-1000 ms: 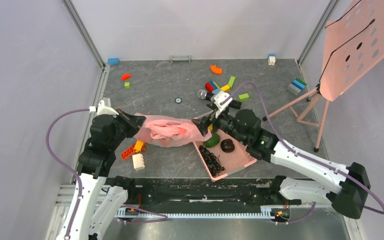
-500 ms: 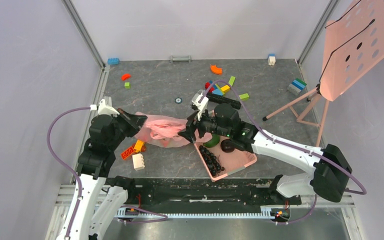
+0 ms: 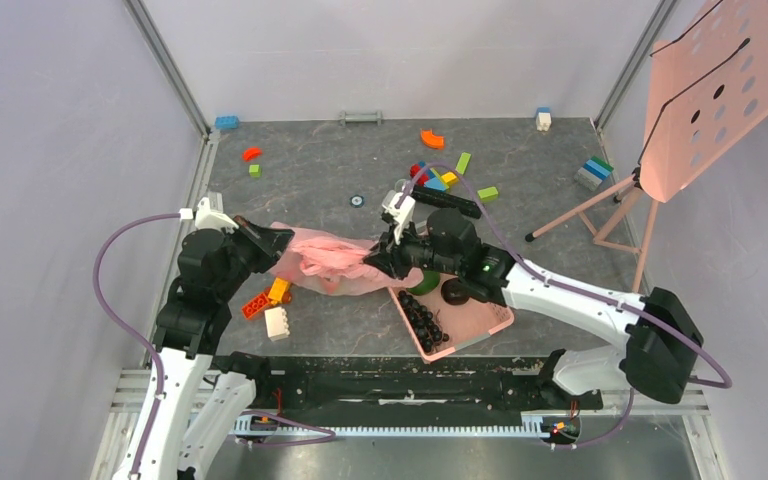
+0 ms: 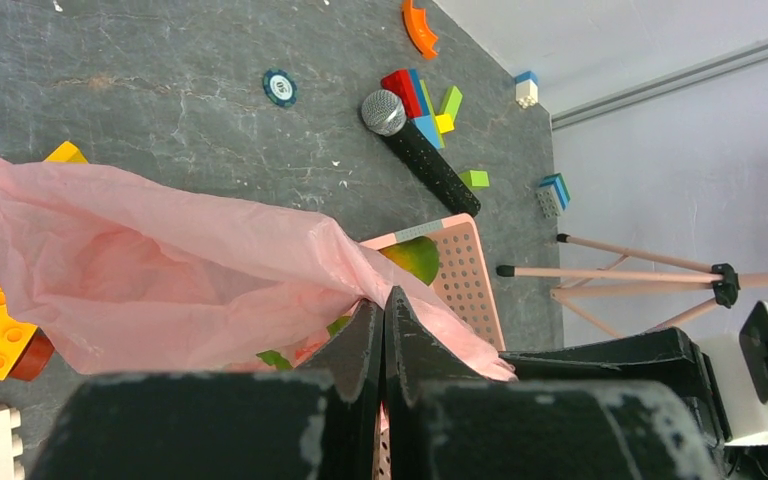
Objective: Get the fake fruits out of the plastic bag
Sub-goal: Untie the plastic bag at the center of the board.
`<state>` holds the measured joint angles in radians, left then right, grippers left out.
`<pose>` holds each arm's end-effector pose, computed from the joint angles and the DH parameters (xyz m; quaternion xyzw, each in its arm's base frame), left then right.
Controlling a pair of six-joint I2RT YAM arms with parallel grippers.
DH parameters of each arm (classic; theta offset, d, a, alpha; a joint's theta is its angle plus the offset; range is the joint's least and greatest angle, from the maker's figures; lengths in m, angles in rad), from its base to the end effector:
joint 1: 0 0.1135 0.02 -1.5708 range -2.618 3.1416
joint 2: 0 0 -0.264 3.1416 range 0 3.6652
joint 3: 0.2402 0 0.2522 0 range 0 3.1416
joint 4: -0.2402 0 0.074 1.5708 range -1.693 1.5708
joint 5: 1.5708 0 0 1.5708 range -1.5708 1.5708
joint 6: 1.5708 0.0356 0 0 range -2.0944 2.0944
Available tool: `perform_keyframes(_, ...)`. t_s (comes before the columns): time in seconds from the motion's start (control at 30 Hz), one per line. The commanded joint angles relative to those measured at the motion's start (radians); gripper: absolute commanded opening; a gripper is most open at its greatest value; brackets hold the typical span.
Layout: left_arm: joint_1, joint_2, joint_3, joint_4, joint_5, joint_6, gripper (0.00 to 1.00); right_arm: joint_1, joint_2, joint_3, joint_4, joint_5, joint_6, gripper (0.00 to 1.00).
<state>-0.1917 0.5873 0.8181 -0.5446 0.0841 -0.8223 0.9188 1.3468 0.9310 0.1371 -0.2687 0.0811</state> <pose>0.1262 -0.0275 0.3404 -0.2271 0.7760 -0.3149 0.4970 0.1829 0.2552 0.2970 -0.3955 0.6901 0.3799 0.4723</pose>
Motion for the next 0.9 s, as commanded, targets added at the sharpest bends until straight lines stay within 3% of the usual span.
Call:
perform_keyframes(0.0, 0.004, 0.002, 0.016, 0.012, -0.041, 0.046, 0.02, -0.003, -0.091, -0.053, 0.032, 0.107, 0.002, 0.22)
perform_keyframes(0.23, 0.004, 0.015, 0.029, -0.031, -0.092, 0.055, 0.02, -0.012, -0.229, -0.174, 0.096, 0.261, 0.051, 0.16)
perform_keyframes(0.37, 0.003, 0.015, 0.035, -0.053, -0.132, 0.060, 0.02, -0.021, -0.285, -0.222, 0.102, 0.424, 0.126, 0.12)
perform_keyframes(0.53, 0.004, 0.014, 0.026, -0.066, -0.149, 0.058, 0.02, -0.024, -0.365, -0.325, 0.103, 0.719, 0.411, 0.07)
perform_keyframes(0.63, 0.004, 0.017, 0.024, -0.076, -0.154, 0.061, 0.03, -0.026, -0.418, -0.424, 0.180, 0.748, 0.554, 0.03)
perform_keyframes(0.7, 0.005, 0.017, 0.026, -0.080, -0.149, 0.071, 0.10, -0.026, -0.431, -0.469, 0.280, 0.707, 0.570, 0.03)
perform_keyframes(0.8, 0.005, 0.014, 0.033, -0.080, -0.131, 0.091, 0.29, -0.026, -0.415, -0.455, 0.326, 0.630, 0.512, 0.04)
perform_keyframes(0.87, 0.004, 0.012, 0.039, -0.076, -0.118, 0.107, 0.47, -0.026, -0.396, -0.428, 0.334, 0.566, 0.457, 0.04)
